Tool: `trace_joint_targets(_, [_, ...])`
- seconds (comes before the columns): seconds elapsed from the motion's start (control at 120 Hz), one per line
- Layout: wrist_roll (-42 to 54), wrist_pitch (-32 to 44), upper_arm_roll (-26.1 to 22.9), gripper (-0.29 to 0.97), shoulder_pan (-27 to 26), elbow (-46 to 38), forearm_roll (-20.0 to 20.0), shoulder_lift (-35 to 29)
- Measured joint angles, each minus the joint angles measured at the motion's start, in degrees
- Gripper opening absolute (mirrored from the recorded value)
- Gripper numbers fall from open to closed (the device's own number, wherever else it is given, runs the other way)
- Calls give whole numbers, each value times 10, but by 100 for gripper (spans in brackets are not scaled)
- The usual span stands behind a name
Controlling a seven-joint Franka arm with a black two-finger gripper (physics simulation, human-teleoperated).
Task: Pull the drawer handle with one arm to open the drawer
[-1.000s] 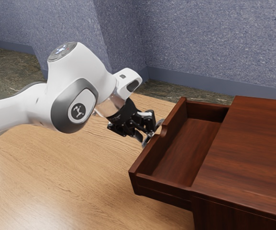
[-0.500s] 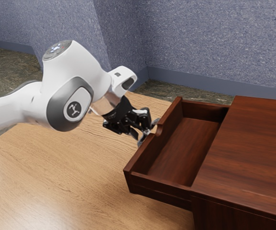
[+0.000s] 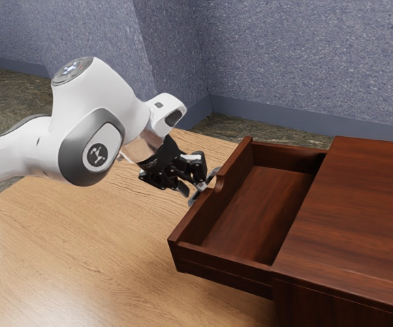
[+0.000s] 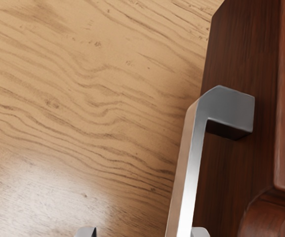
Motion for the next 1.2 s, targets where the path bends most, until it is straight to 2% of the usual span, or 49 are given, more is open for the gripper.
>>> trace_joint_targets(0.508, [-3,0,0,18,7,-11,11,-12])
trace_joint_targets(0.808, [-1,0,0,24,6,-11,12,-18])
trace_joint_targets(0.975, [-8,-2,-3,27,-3,0,45,-66])
trace_joint_targets(1.042, [-40,-35,-14,33,-17,57,63,-78])
trace_joint_targets(1.133, [-126,-156,-16,45,-31,179,77,-76])
trace_joint_targets(1.2, [-192,-248,-2,51,-33,202,94,-82])
